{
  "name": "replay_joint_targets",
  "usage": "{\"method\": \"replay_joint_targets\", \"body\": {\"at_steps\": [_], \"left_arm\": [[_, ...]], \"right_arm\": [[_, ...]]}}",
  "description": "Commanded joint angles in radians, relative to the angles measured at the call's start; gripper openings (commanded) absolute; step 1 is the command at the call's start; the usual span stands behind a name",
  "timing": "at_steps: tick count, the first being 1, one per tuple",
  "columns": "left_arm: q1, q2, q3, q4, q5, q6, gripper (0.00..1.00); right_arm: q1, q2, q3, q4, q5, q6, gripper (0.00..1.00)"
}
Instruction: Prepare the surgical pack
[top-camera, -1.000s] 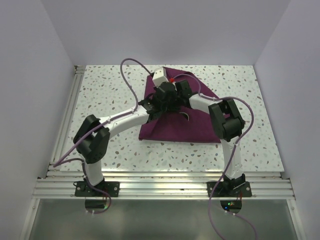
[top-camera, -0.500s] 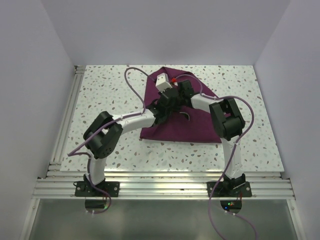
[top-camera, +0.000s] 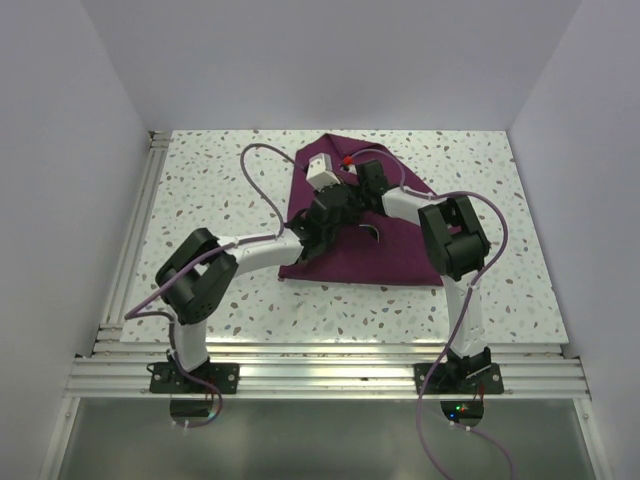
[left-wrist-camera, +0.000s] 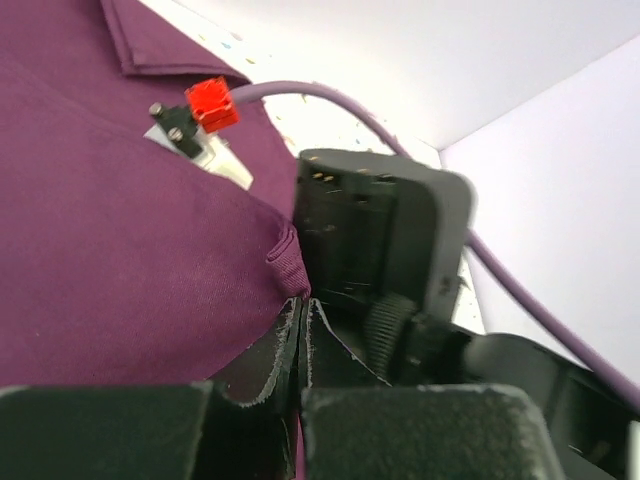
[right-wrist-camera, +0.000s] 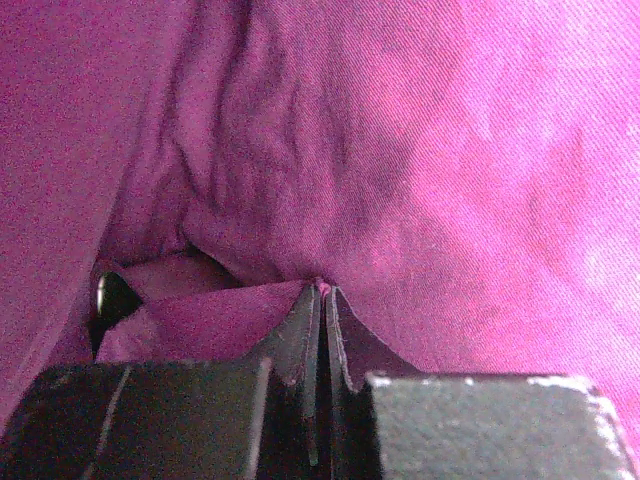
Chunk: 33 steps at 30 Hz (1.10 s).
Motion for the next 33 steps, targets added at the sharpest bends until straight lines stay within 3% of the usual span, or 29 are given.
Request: {"method": "replay_joint_targets", "body": {"at_steps": [1, 11, 23, 29, 33], "left_arm": [[-0.014, -0.105, -0.020, 0.151, 0.012, 0.070, 0.00], [-0.014, -0.128, -0.030, 0.152, 0.030, 0.095, 0.00], [-0.013, -0.093, -0.035, 0.112, 0.017, 0.058, 0.00], [-0.007, -0.070, -0.032, 0.094, 0.018, 0.060, 0.00], [-0.007, -0.056, -0.035, 0.102, 0.033, 0.054, 0.00]], "right_arm": [[0.016, 0.068, -0.005, -0.147, 0.021, -0.026, 0.00], [0.002, 0.041, 0.041, -0.213, 0.029, -0.044, 0.00], [-0.024, 0.048, 0.143, -0.280, -0.042, -0.063, 0.13], [-0.033, 0.057, 0.184, -0.299, -0.060, -0.066, 0.00], [-0.036, 0.089, 0.227, -0.325, -0.113, -0.081, 0.00]]}}
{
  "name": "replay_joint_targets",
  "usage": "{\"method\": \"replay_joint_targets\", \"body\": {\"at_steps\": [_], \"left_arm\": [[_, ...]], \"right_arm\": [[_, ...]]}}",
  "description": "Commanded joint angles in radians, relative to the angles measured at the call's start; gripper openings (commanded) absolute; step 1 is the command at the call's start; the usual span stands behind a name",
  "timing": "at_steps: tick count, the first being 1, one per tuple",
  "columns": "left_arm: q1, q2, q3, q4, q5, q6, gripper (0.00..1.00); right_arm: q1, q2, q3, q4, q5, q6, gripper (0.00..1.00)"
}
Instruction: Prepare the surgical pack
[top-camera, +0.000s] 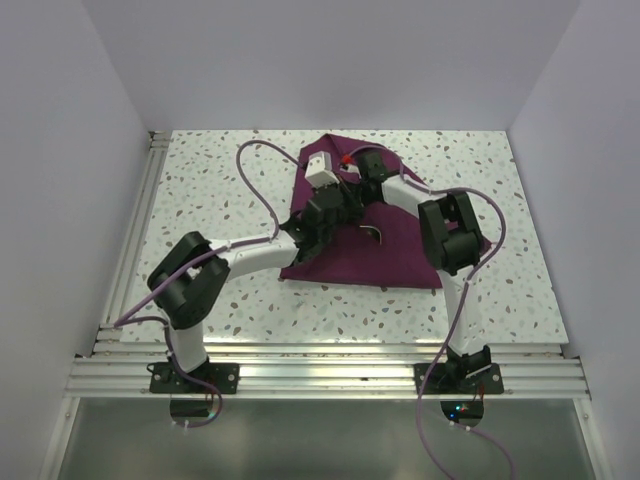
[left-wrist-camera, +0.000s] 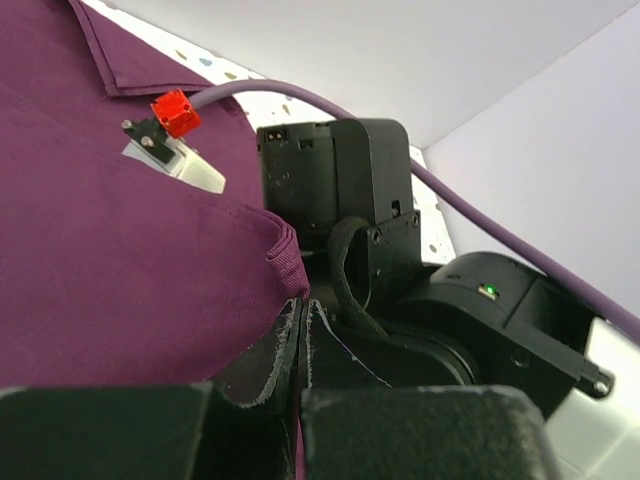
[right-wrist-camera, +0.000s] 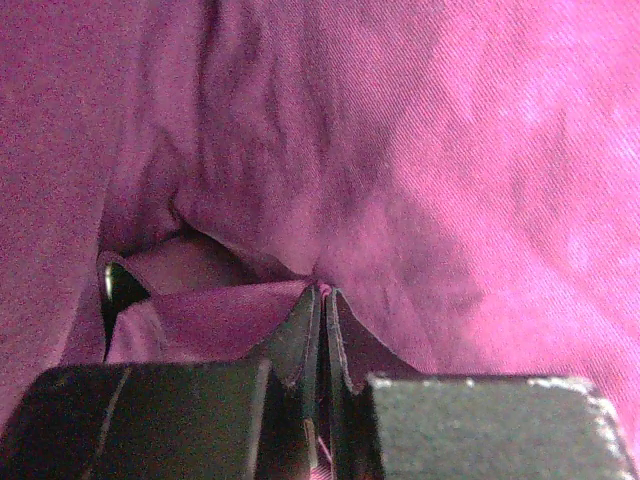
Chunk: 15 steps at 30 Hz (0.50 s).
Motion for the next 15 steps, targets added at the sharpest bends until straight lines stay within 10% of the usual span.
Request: {"method": "replay_joint_targets", "body": {"at_steps": [1, 15], "left_arm": [[-0.002, 0.013, 0.005, 0.063, 0.015, -0.022, 0.00], [-0.002, 0.053, 0.017, 0.089, 0.049, -0.022, 0.00]], "right_arm": [[-0.012, 0.045, 0.077, -0.067, -0.088, -0.032, 0.00], [-0.058, 0.131, 0.163, -0.075, -0.283, -0.001, 0.05]]}}
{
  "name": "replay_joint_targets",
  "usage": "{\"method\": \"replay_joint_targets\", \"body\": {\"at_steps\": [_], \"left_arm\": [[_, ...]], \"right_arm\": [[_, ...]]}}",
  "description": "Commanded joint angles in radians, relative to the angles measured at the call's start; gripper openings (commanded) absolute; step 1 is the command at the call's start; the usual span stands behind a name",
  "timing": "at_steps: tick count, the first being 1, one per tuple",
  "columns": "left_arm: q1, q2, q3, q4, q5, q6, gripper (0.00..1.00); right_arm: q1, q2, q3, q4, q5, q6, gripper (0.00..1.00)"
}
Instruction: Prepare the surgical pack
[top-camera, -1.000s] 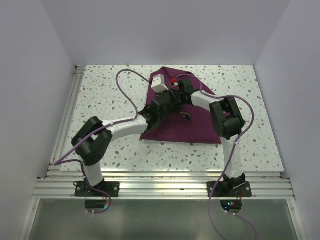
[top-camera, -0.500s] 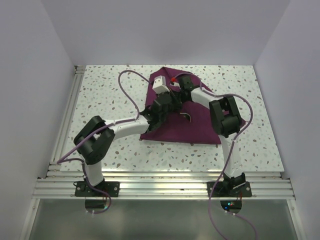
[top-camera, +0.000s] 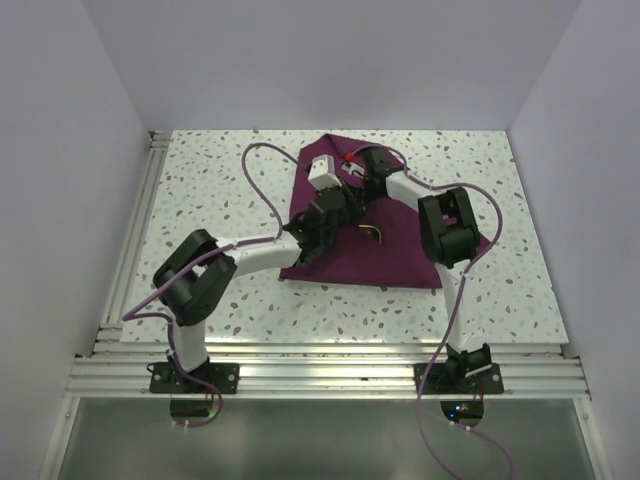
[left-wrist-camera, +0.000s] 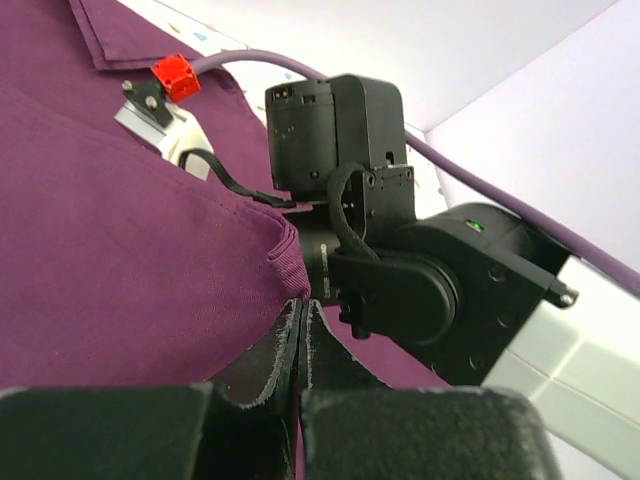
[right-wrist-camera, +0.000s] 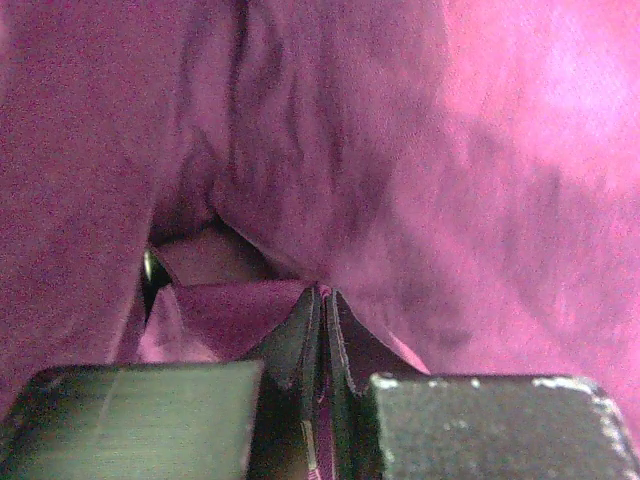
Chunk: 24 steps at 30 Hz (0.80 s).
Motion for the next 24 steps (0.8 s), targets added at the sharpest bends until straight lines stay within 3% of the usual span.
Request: {"method": "replay_joint_targets", "body": {"at_steps": [1, 3, 14, 24], "left_arm": [[-0.002, 0.029, 0.016, 0.099, 0.036, -0.007, 0.00], [-0.002, 0.041, 0.016, 0.131, 0.051, -0.002, 0.00], [-0.004, 0.138, 0.044, 0.252, 0.200, 0.039, 0.00], [-0.019, 0.182, 0.079, 0.292, 0.305, 0.088, 0.00]], "right_arm": [[-0.008, 0.040, 0.053, -0.013, -0.116, 0.015, 0.04], [-0.011, 0.069, 0.063, -0.010, -0.151, 0.019, 0.00], [-0.041, 0.167, 0.114, -0.003, -0.311, 0.015, 0.00], [-0.061, 0.218, 0.146, -0.007, -0.348, 0.015, 0.00]]}}
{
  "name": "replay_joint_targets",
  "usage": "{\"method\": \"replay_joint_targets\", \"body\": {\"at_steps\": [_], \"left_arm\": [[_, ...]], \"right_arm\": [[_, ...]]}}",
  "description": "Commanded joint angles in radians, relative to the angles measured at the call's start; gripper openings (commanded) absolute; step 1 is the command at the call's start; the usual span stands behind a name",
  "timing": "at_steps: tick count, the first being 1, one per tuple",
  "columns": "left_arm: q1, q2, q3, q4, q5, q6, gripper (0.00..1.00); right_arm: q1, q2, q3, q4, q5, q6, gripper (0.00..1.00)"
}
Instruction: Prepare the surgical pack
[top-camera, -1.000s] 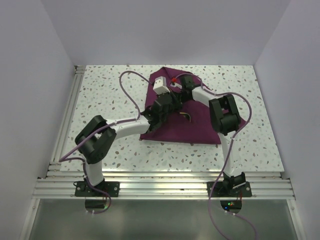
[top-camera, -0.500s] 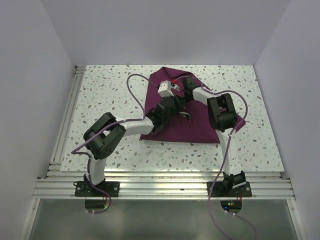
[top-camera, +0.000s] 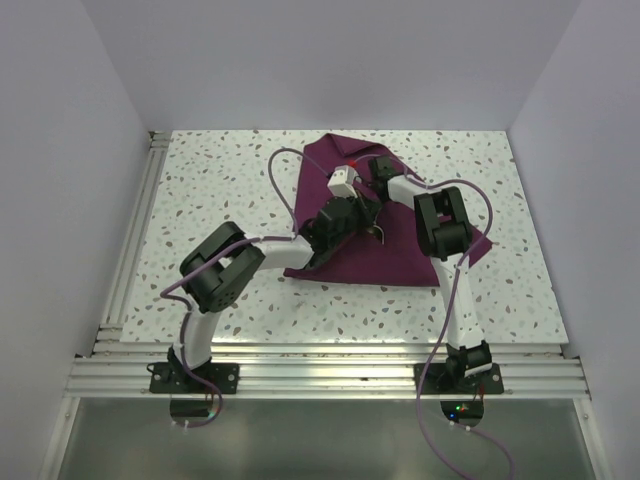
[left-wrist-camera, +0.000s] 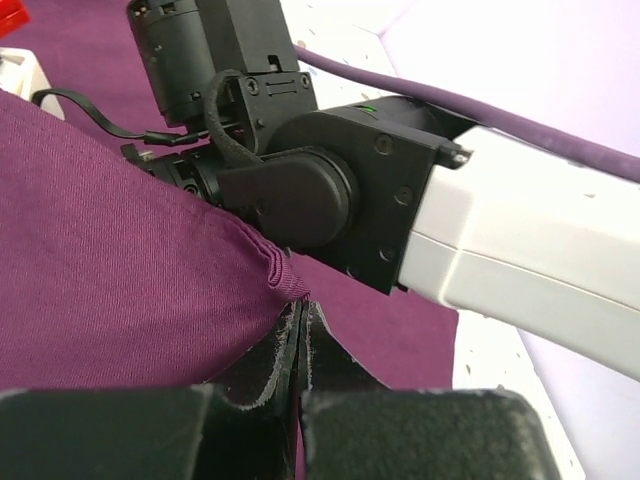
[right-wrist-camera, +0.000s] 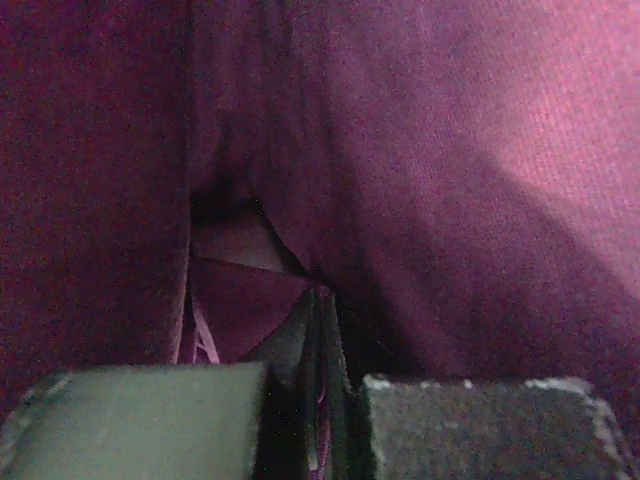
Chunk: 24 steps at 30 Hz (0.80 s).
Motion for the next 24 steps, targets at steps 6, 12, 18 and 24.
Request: {"method": "replay_joint_targets", "body": {"at_steps": [6, 12, 18, 24], "left_arm": [[-0.027, 0.008, 0.033, 0.114, 0.086, 0.034, 0.04], [-0.033, -0.032, 0.041, 0.062, 0.139, 0.099, 0.32], [-0.036, -0.184, 0.090, -0.154, 0.151, 0.213, 0.41], [-0.033, -0.419, 0.078, -0.544, -0.077, 0.320, 0.48]], "right_arm": [[-0.015, 0.045, 0.039, 0.003, 0.003, 0.008, 0.00], [-0.021, 0.041, 0.033, 0.005, 0.005, 0.007, 0.00], [-0.022, 0.042, 0.030, 0.009, 0.008, 0.011, 0.00], [-0.022, 0.036, 0.028, 0.011, 0.011, 0.013, 0.00]]}}
